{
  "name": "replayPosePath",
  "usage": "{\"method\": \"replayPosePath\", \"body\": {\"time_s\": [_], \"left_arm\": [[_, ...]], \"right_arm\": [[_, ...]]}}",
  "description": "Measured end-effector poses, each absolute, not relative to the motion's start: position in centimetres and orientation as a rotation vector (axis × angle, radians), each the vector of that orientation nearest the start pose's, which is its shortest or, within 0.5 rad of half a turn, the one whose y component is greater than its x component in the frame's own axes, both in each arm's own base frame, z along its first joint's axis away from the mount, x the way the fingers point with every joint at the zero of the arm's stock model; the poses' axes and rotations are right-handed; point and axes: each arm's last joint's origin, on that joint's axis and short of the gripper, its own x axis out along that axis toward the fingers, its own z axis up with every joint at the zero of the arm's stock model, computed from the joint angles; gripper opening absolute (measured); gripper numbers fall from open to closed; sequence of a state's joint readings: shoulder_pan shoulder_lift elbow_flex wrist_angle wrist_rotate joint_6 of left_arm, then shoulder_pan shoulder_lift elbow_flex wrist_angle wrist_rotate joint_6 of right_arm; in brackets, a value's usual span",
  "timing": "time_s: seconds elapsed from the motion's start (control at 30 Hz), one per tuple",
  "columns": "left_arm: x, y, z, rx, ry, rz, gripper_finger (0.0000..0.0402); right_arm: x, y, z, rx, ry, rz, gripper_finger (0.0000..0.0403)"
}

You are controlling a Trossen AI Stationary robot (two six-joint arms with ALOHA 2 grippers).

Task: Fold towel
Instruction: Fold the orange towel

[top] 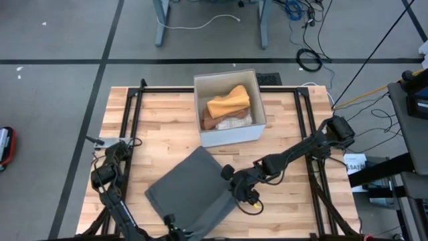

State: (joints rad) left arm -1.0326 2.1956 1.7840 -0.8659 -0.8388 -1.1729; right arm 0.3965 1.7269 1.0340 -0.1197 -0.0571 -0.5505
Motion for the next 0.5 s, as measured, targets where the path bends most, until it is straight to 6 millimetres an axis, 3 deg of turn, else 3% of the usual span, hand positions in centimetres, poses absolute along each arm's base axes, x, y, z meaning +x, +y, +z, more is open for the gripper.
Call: {"method": "replayPosePath", "body": {"time_s": [0.27,0.5], "left_arm": [[23.3,-37.0,18.8,-0.119,0.752,0.337,0.0],[22.8,-36.4,18.6,-0.142,0.824,0.397,0.0]], "right_arm": [[34.4,12.5,17.1,-0.649,0.637,0.589,0.0001],[35.2,11.5,16.5,-0.632,0.631,0.546,0.0038]]}}
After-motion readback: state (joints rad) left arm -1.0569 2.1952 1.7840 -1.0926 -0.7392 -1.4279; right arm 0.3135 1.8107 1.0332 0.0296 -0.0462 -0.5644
